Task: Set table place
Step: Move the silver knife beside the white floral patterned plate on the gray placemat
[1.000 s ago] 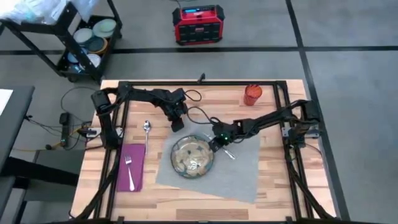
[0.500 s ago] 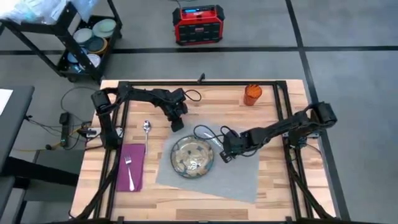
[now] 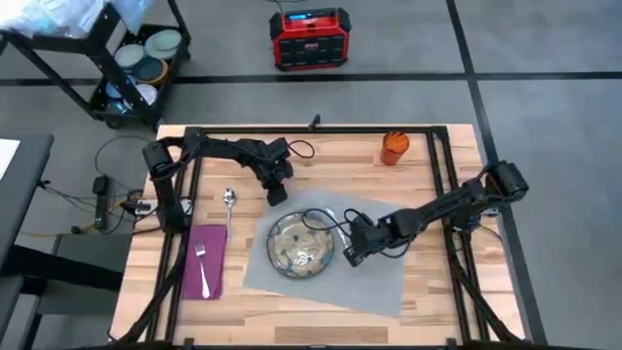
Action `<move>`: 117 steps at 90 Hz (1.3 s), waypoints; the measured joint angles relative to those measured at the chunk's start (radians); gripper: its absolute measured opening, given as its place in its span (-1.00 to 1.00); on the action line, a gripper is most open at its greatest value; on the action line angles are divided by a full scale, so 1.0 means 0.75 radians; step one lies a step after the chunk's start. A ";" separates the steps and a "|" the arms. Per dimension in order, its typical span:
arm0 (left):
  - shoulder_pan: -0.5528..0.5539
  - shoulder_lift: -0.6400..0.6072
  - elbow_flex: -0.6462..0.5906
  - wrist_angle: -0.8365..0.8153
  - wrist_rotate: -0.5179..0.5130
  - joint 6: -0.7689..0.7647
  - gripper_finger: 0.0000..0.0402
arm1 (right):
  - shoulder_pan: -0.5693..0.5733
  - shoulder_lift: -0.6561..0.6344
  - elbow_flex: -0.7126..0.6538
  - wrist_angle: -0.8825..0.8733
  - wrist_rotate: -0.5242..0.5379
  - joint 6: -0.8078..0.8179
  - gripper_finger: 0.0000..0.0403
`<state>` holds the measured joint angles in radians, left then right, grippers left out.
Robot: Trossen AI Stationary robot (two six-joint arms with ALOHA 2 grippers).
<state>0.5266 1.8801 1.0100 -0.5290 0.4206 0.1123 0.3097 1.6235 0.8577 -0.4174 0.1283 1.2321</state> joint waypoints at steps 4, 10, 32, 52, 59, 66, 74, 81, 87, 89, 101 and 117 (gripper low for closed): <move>0.000 0.000 0.000 0.003 0.001 0.000 -1.00 | 0.005 0.003 0.000 -0.008 -0.003 0.008 -1.00; 0.000 0.000 0.000 0.004 0.000 0.001 -1.00 | 0.008 0.003 0.000 0.015 -0.029 0.004 -1.00; 0.000 0.000 0.000 0.010 0.001 0.008 -1.00 | 0.068 0.003 0.002 0.176 -0.046 0.015 -1.00; 0.000 -0.001 0.000 0.010 0.001 0.006 -1.00 | -0.105 0.003 0.002 0.201 0.047 -0.114 -1.00; -0.003 -0.001 0.000 0.010 -0.001 0.006 -1.00 | -0.203 0.002 0.002 0.255 0.049 -0.223 -1.00; -0.003 -0.001 0.000 0.009 -0.001 0.004 -1.00 | -0.295 0.002 0.002 0.297 0.012 -0.316 -1.00; -0.003 -0.001 0.000 0.009 -0.001 0.001 -1.00 | -0.380 0.011 0.002 0.371 -0.047 -0.415 -1.00; -0.003 -0.001 0.000 0.009 -0.001 -0.001 -1.00 | -0.437 0.044 0.002 0.418 -0.102 -0.460 -1.00; -0.003 -0.001 0.000 0.010 -0.001 -0.001 -1.00 | -0.473 0.084 -0.001 0.443 -0.176 -0.489 -1.00; -0.003 -0.001 0.000 0.009 -0.001 -0.001 -1.00 | -0.481 0.101 0.000 0.481 -0.203 -0.496 -1.00; -0.003 -0.001 0.000 0.006 -0.001 -0.006 -1.00 | -0.492 0.177 -0.001 0.551 -0.272 -0.497 -1.00; -0.003 -0.001 0.000 0.009 -0.002 -0.006 -1.00 | -0.482 0.203 0.003 0.538 -0.261 -0.478 -1.00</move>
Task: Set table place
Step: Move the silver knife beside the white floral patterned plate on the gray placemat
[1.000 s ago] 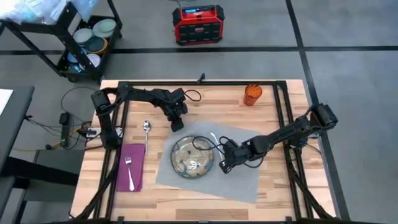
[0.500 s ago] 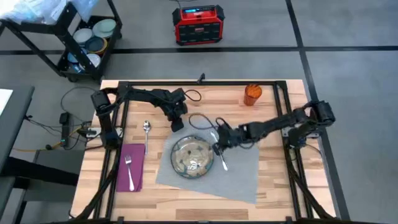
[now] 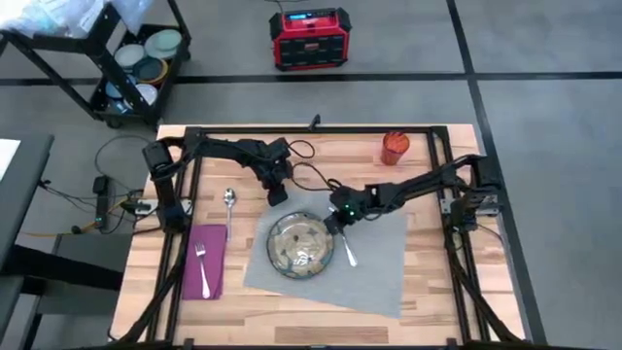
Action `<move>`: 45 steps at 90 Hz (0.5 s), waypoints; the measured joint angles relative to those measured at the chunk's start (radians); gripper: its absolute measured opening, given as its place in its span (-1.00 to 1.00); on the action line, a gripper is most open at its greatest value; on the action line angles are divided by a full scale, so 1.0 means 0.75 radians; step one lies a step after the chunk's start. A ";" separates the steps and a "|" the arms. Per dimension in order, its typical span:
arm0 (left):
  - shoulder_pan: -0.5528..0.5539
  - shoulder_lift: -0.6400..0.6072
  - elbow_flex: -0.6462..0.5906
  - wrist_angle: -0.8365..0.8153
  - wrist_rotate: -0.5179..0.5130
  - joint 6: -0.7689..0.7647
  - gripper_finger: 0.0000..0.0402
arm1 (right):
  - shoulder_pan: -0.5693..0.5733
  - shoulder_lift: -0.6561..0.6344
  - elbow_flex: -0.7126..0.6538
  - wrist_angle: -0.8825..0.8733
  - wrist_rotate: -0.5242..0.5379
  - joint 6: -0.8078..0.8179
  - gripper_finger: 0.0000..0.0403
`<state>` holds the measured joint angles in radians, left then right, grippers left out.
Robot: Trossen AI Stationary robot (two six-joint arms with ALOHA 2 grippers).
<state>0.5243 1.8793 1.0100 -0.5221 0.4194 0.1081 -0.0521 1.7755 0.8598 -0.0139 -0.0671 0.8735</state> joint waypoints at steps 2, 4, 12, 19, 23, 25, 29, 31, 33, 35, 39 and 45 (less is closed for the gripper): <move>0.000 0.000 0.000 -0.002 0.001 0.000 -1.00 | 0.000 0.000 -0.001 -0.020 0.014 0.010 -1.00; 0.000 0.001 0.000 -0.005 0.000 0.000 -1.00 | -0.001 0.000 -0.002 -0.039 0.030 0.021 -1.00; 0.000 0.001 0.000 -0.004 0.001 0.000 -1.00 | 0.005 -0.035 -0.001 -0.147 0.117 0.069 -1.00; -0.001 0.001 0.000 -0.003 -0.001 0.003 -1.00 | 0.019 -0.083 -0.002 -0.211 0.162 0.079 -1.00; 0.000 0.001 0.000 -0.003 0.000 0.007 -1.00 | 0.031 -0.104 -0.001 -0.242 0.171 0.082 -1.00; 0.000 0.001 0.000 -0.004 0.001 0.008 -1.00 | 0.037 -0.115 -0.001 -0.261 0.172 0.083 -1.00; -0.001 0.001 0.000 -0.003 0.000 0.009 -1.00 | 0.049 -0.134 -0.001 -0.292 0.174 0.090 -1.00; -0.001 0.001 0.000 -0.003 0.000 0.010 -1.00 | 0.057 -0.140 -0.001 -0.307 0.174 0.091 -1.00; -0.001 0.001 0.000 -0.003 0.000 0.011 -1.00 | 0.064 -0.144 -0.001 -0.318 0.176 0.094 -1.00; 0.000 0.001 0.000 -0.003 0.000 0.013 -1.00 | 0.072 -0.148 -0.001 -0.323 0.179 0.098 -1.00; -0.001 0.001 0.000 -0.003 0.000 0.014 -1.00 | 0.088 -0.154 -0.001 -0.330 0.192 0.106 -1.00; 0.000 0.001 0.000 -0.003 0.000 0.014 -1.00 | 0.107 -0.161 -0.001 -0.336 0.204 0.130 -1.00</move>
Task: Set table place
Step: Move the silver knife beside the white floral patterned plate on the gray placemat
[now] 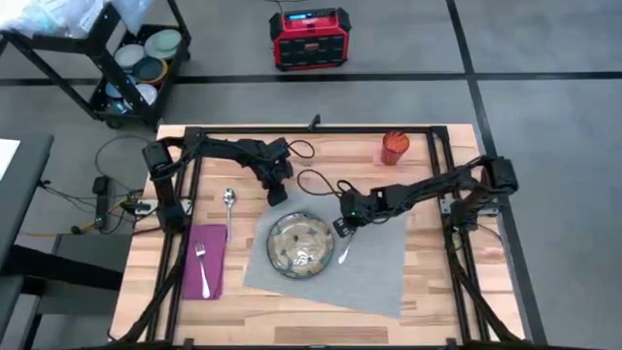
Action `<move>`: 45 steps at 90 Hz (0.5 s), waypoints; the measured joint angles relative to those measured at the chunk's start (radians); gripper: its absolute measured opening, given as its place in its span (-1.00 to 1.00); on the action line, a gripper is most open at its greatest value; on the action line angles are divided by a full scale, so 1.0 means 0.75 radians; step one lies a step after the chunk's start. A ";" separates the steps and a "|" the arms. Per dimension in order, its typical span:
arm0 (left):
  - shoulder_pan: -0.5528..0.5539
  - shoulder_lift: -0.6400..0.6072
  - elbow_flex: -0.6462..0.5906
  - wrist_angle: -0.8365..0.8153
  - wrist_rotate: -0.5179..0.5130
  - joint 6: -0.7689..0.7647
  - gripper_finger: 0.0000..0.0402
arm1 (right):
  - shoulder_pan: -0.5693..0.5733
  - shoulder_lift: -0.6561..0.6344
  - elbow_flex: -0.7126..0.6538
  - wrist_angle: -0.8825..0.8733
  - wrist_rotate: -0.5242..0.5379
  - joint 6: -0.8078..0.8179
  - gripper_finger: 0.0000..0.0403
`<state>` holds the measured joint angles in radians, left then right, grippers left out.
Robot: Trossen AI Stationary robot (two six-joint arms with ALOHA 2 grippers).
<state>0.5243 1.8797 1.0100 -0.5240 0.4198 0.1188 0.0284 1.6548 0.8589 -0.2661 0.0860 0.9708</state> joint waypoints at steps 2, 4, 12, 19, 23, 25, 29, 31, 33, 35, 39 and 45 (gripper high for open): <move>0.000 0.000 0.000 0.000 0.000 0.000 -1.00 | 0.007 -0.001 0.000 0.002 0.003 0.011 -1.00; 0.000 0.000 0.000 0.000 0.000 0.000 -1.00 | 0.015 -0.002 0.000 0.001 0.005 0.023 -1.00; 0.000 0.000 0.000 -0.003 0.000 0.001 -1.00 | 0.062 -0.001 0.000 -0.033 0.035 0.080 -1.00; 0.000 0.000 0.000 -0.003 0.000 0.001 -1.00 | 0.111 -0.001 0.000 -0.058 0.071 0.145 -1.00; 0.000 0.000 0.000 -0.003 0.000 0.008 -1.00 | 0.137 -0.004 0.000 -0.082 0.086 0.179 -1.00; 0.000 0.000 0.000 -0.003 0.000 0.013 -1.00 | 0.150 -0.007 0.000 -0.096 0.092 0.196 -1.00; 0.000 0.000 0.000 -0.003 0.000 0.020 -1.00 | 0.176 -0.012 0.000 -0.113 0.106 0.221 -1.00; 0.000 0.000 0.000 -0.003 0.000 0.021 -1.00 | 0.186 -0.014 0.000 -0.117 0.114 0.234 -1.00; 0.000 0.000 0.000 -0.003 0.000 0.021 -1.00 | 0.194 -0.015 0.000 -0.124 0.124 0.247 -1.00; 0.000 0.000 0.000 -0.002 0.000 0.021 -1.00 | 0.200 -0.015 0.001 -0.135 0.130 0.258 -1.00; 0.000 0.000 0.000 0.001 0.001 0.024 -1.00 | 0.209 -0.015 0.001 -0.163 0.133 0.275 -1.00; 0.000 0.000 0.000 0.003 0.001 0.025 -1.00 | 0.207 -0.014 -0.001 -0.168 0.134 0.277 -1.00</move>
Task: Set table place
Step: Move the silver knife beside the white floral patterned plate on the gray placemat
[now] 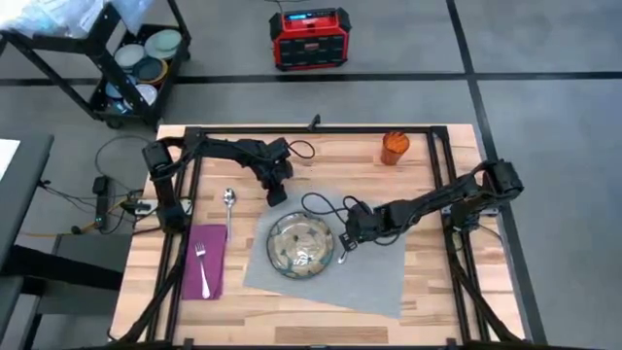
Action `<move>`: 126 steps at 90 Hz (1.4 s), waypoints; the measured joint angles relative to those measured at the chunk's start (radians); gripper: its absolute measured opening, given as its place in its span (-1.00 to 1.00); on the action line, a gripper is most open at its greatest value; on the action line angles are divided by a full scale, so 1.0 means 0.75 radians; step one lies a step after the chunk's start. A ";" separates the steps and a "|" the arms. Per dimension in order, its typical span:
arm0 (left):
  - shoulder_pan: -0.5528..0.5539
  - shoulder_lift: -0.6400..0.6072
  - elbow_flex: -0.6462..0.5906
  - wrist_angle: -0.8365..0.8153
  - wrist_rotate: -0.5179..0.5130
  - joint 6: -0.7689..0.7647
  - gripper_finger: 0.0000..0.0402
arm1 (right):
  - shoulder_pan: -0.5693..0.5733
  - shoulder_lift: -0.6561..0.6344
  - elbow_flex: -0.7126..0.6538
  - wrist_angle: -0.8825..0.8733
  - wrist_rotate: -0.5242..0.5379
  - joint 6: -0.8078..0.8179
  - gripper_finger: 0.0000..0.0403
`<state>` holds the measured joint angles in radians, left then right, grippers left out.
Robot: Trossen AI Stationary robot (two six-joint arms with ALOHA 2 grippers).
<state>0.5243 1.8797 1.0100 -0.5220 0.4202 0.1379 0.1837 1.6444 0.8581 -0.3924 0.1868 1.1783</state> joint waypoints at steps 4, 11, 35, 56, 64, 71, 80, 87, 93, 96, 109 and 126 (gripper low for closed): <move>0.000 0.000 0.000 0.000 0.000 0.000 -1.00 | -0.006 0.000 0.001 0.003 0.007 0.000 -1.00; 0.000 0.000 0.000 0.001 0.000 0.000 -1.00 | -0.018 0.000 0.000 -0.013 0.015 0.000 -1.00; 0.000 0.000 0.000 0.004 0.001 0.002 -1.00 | -0.058 -0.001 -0.083 0.089 -0.003 0.004 -1.00; 0.000 -0.001 0.000 0.006 0.002 0.011 -1.00 | 0.024 0.001 -0.109 0.241 -0.093 0.061 -1.00; 0.000 -0.001 0.000 0.007 0.002 0.011 -1.00 | 0.069 -0.002 -0.109 0.224 -0.085 0.118 -1.00; 0.000 -0.001 0.000 0.010 0.002 0.011 -1.00 | 0.088 -0.004 -0.109 0.221 -0.060 0.139 -1.00; 0.000 -0.001 0.000 0.021 0.003 0.009 -1.00 | 0.080 -0.025 -0.110 0.226 -0.009 0.138 -1.00; 0.000 -0.001 0.000 0.022 0.005 0.000 -1.00 | 0.056 -0.050 -0.110 0.264 0.024 0.108 -1.00; 0.000 -0.001 0.005 0.017 0.005 -0.006 -1.00 | 0.032 -0.060 -0.110 0.324 0.027 0.060 -1.00; 0.000 -0.001 0.014 0.006 0.003 -0.004 -1.00 | 0.020 -0.063 -0.109 0.359 0.027 0.036 -1.00; 0.003 0.005 0.091 -0.083 -0.007 0.020 -1.00 | -0.018 -0.065 -0.109 0.511 -0.011 -0.048 -1.00; 0.004 0.011 0.186 -0.180 -0.139 0.065 -1.00 | -0.030 -0.065 -0.108 0.520 0.005 -0.023 -1.00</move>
<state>0.5276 1.8878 1.1493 -0.6567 0.3157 0.1865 0.1614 1.5955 0.7769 -0.0028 0.1907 1.1609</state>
